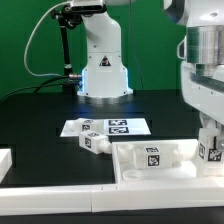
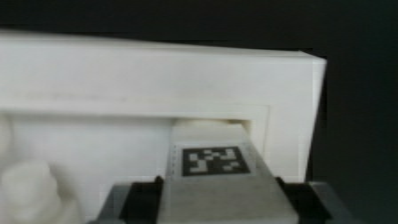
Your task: Assemble one leg
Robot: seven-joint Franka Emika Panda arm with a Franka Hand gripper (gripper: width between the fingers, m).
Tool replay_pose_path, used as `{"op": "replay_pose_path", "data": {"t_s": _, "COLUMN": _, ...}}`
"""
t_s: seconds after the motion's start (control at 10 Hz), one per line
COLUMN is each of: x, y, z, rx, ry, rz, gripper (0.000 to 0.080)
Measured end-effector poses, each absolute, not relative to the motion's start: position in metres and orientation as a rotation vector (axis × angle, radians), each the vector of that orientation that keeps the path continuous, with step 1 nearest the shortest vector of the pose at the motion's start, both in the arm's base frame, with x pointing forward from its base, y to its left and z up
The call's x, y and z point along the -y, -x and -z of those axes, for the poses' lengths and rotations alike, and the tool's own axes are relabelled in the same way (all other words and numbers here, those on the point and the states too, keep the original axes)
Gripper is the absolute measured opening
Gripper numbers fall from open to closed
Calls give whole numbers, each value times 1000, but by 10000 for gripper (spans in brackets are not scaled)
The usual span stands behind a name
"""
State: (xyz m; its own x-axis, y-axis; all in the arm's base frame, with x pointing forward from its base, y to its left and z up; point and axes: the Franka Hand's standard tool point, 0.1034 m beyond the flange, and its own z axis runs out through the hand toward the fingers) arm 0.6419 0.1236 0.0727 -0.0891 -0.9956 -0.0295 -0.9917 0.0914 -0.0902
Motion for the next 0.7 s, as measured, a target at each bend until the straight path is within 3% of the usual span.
{"op": "replay_pose_path", "data": {"t_s": 0.2, "x": -123, "y": -642, "z": -73, "rx": -2336, "ry": 1947, "rz": 66, "gripper": 284}}
{"op": "replay_pose_path", "data": {"t_s": 0.3, "x": -123, "y": -642, "z": -72, "rx": -2314, "ry": 1975, "rz": 67, "gripper": 359}}
{"op": "replay_pose_path", "data": {"t_s": 0.4, "x": -122, "y": -642, "z": -72, "rx": -2223, "ry": 2081, "rz": 76, "gripper": 359}}
{"op": "replay_pose_path", "data": {"t_s": 0.6, "x": -121, "y": -644, "z": -71, "rx": -1858, "ry": 2396, "rz": 143, "gripper": 600}}
{"op": "replay_pose_path", "data": {"t_s": 0.7, "x": -127, "y": -641, "z": -71, "rx": -1668, "ry": 2552, "rz": 145, "gripper": 600}}
